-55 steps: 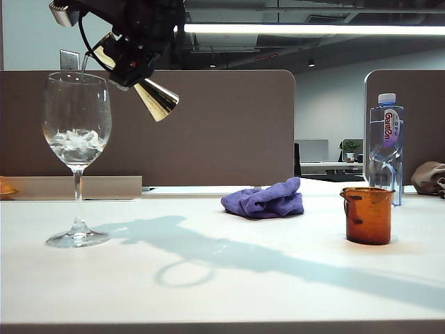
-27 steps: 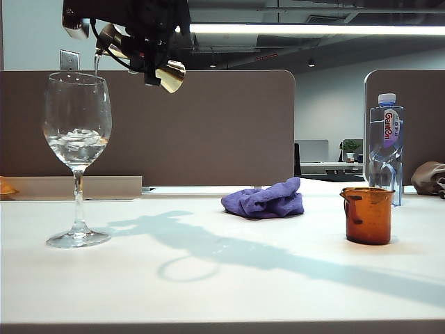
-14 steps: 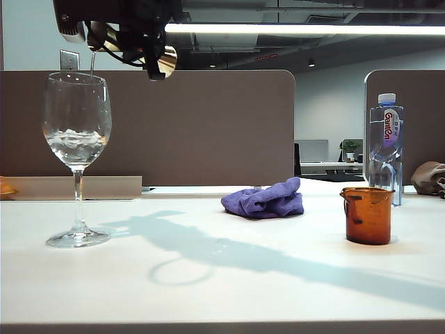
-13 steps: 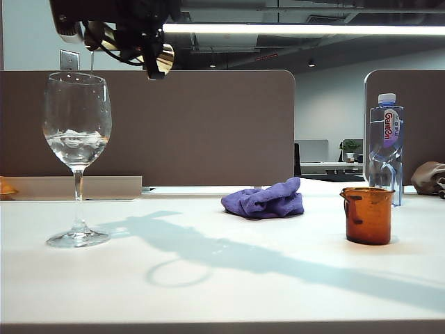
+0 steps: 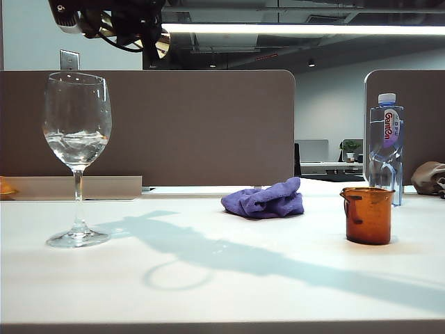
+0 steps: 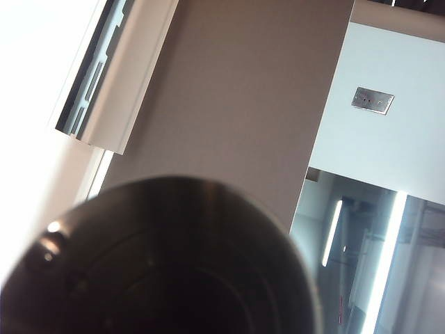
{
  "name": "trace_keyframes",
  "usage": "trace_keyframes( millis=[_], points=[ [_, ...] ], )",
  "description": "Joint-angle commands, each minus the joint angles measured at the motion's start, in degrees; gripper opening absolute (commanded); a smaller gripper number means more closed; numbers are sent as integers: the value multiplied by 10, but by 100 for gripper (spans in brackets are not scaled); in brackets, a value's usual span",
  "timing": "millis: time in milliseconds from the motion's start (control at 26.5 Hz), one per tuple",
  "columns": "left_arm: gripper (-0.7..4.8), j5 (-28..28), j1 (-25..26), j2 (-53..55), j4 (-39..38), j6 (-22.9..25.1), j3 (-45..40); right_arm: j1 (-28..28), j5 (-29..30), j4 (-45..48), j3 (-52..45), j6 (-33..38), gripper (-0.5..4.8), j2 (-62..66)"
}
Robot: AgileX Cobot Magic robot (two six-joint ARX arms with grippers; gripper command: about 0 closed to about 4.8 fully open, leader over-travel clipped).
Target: Pick up the small amber measuring cup and pour the water in it into the jigger, then pick up the jigger and pour the water in it into the wine glass.
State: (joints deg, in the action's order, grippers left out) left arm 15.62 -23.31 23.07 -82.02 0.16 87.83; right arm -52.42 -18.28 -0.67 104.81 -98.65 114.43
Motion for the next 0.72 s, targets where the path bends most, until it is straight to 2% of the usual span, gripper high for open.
trace_keyframes(
  millis=[38, 151, 189, 226, 264, 377, 528, 716],
  points=[
    [-2, 1, 0, 0, -2, -2, 2, -6, -1, 22, 4, 9, -1, -6],
    [-2, 1, 0, 0, -2, -2, 2, -6, -20, 22, 4, 115, -1, -5],
    [-2, 1, 0, 0, -2, -2, 2, -4, -44, 22, 4, 188, -1, -6],
    [-2, 1, 0, 0, -2, -2, 2, -3, -56, 22, 4, 222, -1, -7],
    [-2, 1, 0, 0, -2, -2, 2, 4, -64, 4, 3, 297, -1, -12],
    [-2, 1, 0, 0, -2, -2, 2, 18, -60, -65, 0, 457, -1, -35],
    [-2, 1, 0, 0, -2, -2, 2, 40, -15, -61, -68, 559, -1, -88],
    [-2, 1, 0, 0, -2, -2, 2, 78, 54, 5, -199, 688, -1, -160]
  ],
)
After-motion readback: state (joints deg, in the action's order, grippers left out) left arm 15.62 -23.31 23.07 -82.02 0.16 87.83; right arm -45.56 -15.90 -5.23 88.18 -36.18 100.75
